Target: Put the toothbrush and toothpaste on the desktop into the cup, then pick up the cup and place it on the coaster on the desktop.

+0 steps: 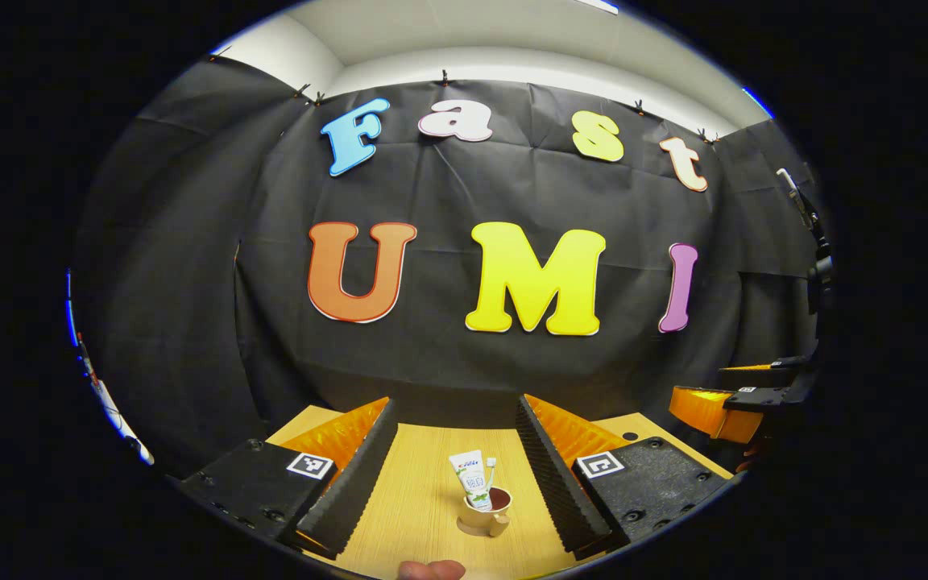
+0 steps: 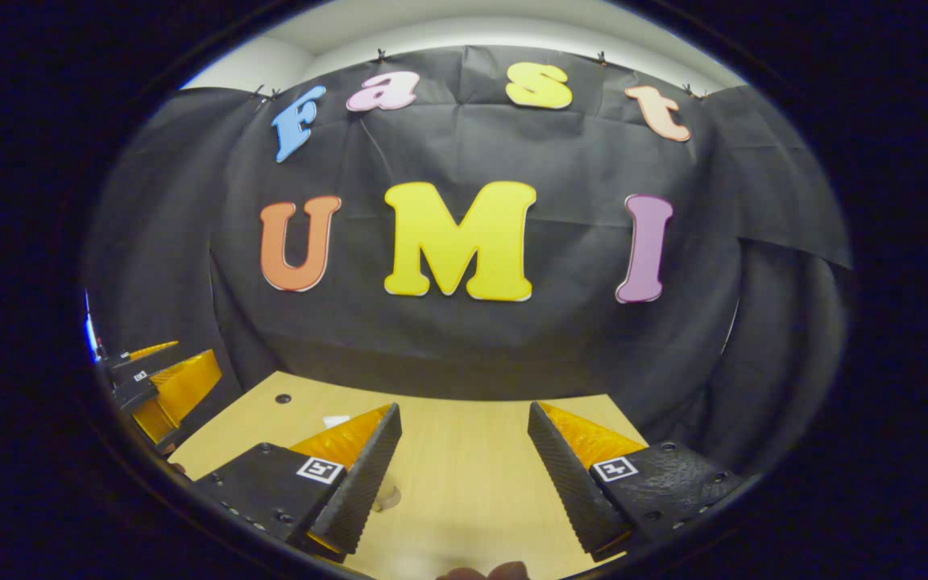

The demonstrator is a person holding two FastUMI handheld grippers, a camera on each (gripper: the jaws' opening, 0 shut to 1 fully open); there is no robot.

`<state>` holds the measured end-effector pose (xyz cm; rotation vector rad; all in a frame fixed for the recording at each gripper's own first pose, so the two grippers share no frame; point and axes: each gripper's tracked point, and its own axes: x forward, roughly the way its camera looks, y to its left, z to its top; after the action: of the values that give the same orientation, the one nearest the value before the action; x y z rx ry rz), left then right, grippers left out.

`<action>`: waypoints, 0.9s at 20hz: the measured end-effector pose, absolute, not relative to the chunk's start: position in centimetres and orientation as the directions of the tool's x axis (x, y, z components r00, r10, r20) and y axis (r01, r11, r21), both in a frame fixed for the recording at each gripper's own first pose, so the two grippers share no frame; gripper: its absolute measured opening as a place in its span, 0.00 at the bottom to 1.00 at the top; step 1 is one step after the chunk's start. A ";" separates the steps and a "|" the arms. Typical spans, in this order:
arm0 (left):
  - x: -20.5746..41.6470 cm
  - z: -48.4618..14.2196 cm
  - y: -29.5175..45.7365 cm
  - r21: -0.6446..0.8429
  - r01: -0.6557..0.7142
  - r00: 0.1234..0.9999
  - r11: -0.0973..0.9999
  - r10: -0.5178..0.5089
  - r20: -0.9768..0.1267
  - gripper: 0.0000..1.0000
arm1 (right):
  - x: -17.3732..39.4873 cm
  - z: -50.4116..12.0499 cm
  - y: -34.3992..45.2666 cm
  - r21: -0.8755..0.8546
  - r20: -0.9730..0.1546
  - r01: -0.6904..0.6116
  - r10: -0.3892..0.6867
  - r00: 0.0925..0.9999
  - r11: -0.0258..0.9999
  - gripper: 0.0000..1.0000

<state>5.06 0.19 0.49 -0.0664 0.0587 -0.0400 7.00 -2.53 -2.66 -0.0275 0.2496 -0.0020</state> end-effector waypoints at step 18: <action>4.5 0.5 -3.5 -0.053 0.035 0.998 0.998 -0.038 -0.050 0.94 | 6.3 -0.5 -2.8 -0.060 -0.124 0.010 -0.017 0.992 0.998 0.99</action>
<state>4.49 -3.52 0.55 -0.0526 0.0512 -0.0365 6.34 -2.80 -0.46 -0.0590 0.1244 -0.0135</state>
